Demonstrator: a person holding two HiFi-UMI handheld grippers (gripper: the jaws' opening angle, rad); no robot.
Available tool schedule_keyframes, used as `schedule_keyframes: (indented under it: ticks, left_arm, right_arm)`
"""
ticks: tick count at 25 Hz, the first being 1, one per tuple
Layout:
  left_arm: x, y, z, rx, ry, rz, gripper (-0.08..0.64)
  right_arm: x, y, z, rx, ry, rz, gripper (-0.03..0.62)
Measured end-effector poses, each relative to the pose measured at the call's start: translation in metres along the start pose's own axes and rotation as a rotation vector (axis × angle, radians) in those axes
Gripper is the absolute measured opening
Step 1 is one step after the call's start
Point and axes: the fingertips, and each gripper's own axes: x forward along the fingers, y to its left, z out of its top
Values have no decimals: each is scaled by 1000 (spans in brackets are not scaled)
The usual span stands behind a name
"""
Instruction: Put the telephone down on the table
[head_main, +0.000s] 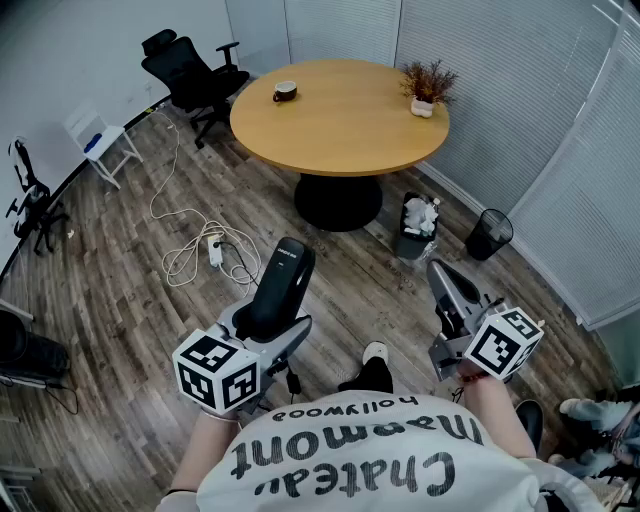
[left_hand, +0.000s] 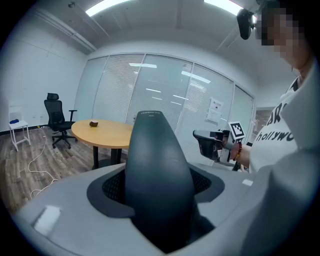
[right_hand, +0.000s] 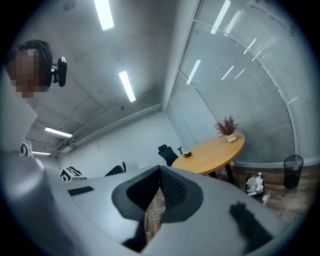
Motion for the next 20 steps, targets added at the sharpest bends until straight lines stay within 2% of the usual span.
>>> schedule_keyframes:
  ticks: [12, 16, 20]
  left_arm:
    - [-3, -5, -1, -7, -12, 12, 319]
    - [-1, -3, 1, -16, -37, 15, 319]
    - [8, 8, 6, -35, -74, 56, 319]
  right_arm:
    - [-5, 1, 0, -16, 9, -8, 15]
    - [-5, -3, -3, -91, 17, -20, 17]
    - [1, -22, 0, -171, 29, -69, 15]
